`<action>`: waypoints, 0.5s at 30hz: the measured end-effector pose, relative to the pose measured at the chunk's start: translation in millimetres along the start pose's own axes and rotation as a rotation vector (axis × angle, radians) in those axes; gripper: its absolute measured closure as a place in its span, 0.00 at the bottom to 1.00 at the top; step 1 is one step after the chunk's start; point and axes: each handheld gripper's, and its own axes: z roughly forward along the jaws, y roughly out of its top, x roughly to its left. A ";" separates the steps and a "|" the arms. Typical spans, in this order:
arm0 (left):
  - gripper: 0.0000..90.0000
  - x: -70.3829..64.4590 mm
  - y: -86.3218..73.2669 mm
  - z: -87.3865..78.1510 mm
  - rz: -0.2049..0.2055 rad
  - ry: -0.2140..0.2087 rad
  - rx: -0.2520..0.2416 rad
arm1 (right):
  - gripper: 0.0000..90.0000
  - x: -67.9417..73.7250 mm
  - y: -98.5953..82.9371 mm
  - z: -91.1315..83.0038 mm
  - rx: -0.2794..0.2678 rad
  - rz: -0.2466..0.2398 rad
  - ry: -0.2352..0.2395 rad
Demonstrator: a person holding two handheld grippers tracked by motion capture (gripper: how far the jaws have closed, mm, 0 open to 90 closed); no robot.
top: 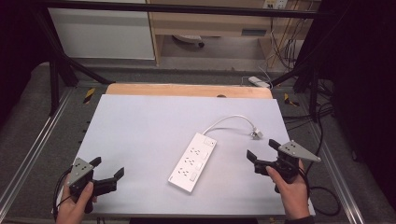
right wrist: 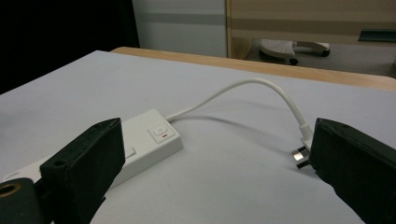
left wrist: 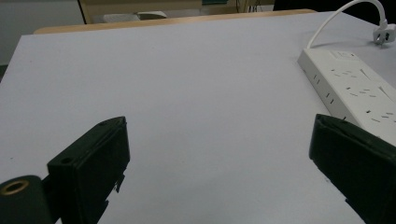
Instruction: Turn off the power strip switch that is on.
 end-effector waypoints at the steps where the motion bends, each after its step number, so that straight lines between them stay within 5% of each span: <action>1: 0.06 -0.2 0.0 0.2 0.002 -0.001 0.000 | 0.04 1.8 2.1 0.7 -0.002 -0.003 0.007; 15: 0.06 -1.1 -0.1 0.8 0.012 -0.002 0.007 | 0.04 21.4 23.4 22.2 0.024 -0.061 0.077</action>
